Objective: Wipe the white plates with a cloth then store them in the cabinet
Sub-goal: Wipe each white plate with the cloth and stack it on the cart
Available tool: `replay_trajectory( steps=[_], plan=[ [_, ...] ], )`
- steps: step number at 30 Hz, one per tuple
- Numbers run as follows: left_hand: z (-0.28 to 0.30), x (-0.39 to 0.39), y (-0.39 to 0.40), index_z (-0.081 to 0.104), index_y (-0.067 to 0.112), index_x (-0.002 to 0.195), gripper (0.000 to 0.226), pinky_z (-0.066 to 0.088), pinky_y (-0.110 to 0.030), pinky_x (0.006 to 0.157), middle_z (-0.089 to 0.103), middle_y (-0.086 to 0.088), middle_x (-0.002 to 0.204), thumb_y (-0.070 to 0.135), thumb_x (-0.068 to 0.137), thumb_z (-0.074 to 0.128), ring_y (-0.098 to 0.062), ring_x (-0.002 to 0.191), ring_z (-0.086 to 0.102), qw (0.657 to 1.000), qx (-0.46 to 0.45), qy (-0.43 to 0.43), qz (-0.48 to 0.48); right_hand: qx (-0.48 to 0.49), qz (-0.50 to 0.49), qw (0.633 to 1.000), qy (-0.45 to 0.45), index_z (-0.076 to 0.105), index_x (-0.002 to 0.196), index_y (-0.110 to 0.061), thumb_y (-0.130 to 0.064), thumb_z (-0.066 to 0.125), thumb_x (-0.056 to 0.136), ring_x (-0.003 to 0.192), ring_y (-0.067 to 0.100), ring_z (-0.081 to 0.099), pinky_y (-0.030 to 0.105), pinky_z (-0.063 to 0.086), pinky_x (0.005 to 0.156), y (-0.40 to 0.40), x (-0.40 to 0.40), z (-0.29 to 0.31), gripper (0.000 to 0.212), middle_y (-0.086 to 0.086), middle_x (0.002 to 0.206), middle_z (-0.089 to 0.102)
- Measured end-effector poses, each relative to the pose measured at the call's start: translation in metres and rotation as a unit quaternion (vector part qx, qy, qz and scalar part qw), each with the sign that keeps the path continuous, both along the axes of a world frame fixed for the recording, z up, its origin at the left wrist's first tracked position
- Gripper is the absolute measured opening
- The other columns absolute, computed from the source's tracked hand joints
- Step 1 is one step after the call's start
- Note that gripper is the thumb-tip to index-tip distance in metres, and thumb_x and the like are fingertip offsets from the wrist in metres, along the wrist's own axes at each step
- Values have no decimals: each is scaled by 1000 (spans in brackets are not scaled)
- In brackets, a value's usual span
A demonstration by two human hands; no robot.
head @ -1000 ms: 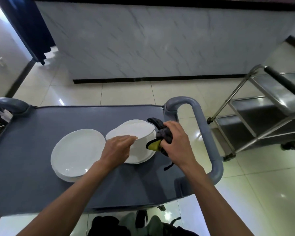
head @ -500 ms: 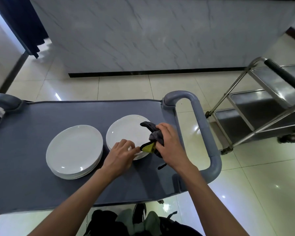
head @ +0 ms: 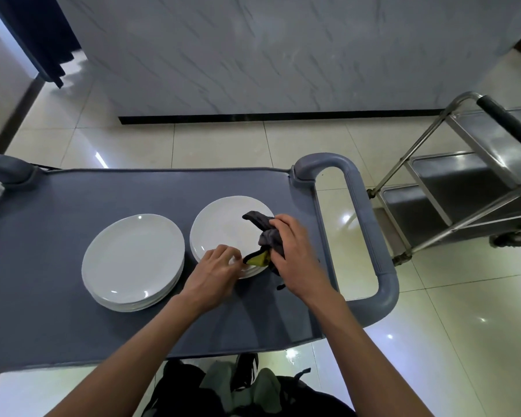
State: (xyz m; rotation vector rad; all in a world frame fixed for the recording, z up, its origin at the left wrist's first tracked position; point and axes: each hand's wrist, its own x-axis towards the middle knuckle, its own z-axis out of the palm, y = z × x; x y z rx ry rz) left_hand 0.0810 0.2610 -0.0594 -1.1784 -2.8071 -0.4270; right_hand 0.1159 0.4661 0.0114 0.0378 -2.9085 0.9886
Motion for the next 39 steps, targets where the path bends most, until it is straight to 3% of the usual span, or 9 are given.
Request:
replay_trajectory(
  steps=[3, 6, 13, 16, 20, 24, 30, 39],
  plan=[
    [0, 2, -8, 68, 11, 101, 11, 51, -43, 83, 65, -6, 114, 14, 90, 65, -33, 105, 59, 1000, 19, -5, 8, -5, 2, 1000, 9, 48, 138, -8, -1, 60, 91, 128, 19, 38, 31, 36, 111, -8, -4, 2, 49, 1, 145, 39],
    [1, 4, -28, 69, 17, 114, 22, 49, -40, 82, 66, -2, 116, 18, 92, 66, -27, 107, 58, 998, 51, -15, 42, -5, 11, 1000, 15, 50, 138, -8, 0, 62, 89, 130, 20, 40, 31, 35, 113, -18, -12, 4, 50, 2, 145, 41],
    [3, 7, -120, 74, 15, 115, 27, 53, -43, 81, 70, -2, 111, 7, 89, 71, -25, 104, 61, 968, 148, -12, 202, -5, 61, 998, 22, 53, 136, -6, 2, 65, 84, 130, 24, 42, 32, 34, 113, -79, -37, 8, 54, 5, 144, 45],
    [-1, 7, -170, 74, 13, 114, 26, 53, -44, 88, 70, -4, 111, 8, 90, 65, -27, 106, 61, 922, 211, -18, 323, -5, 106, 994, 14, 52, 138, -6, 1, 66, 84, 130, 23, 41, 26, 33, 112, -119, -49, 9, 56, 5, 145, 44],
    [-10, 3, -224, 70, 17, 120, 29, 50, -42, 94, 65, -3, 118, 20, 91, 70, -22, 110, 56, 831, 233, -125, 490, -40, 158, 987, 9, 52, 136, -6, 3, 63, 83, 129, 21, 43, 21, 32, 110, -183, -64, 13, 55, 4, 144, 44],
    [-18, -5, -249, 67, 19, 115, 34, 49, -33, 78, 63, 2, 106, 36, 86, 76, -18, 92, 61, 772, 264, -223, 534, -99, 178, 979, 26, 54, 134, -5, 3, 64, 82, 128, 21, 46, 30, 37, 111, -242, -80, 16, 54, 4, 141, 46],
    [-26, -6, -249, 63, 28, 100, 32, 39, -19, 59, 63, 14, 87, 40, 78, 82, 0, 77, 59, 750, 277, -263, 540, -134, 162, 977, 29, 54, 133, -7, 1, 63, 84, 129, 18, 45, 31, 38, 112, -287, -91, -1, 50, 2, 140, 45],
    [-25, -3, -248, 70, 26, 106, 30, 52, -35, 72, 62, 10, 92, 33, 79, 80, -11, 78, 59, 776, 289, -206, 521, -34, 137, 990, -28, 59, 131, -6, 5, 63, 79, 130, 26, 46, 41, 37, 112, -267, -85, -32, 53, 6, 139, 51]
  ],
)
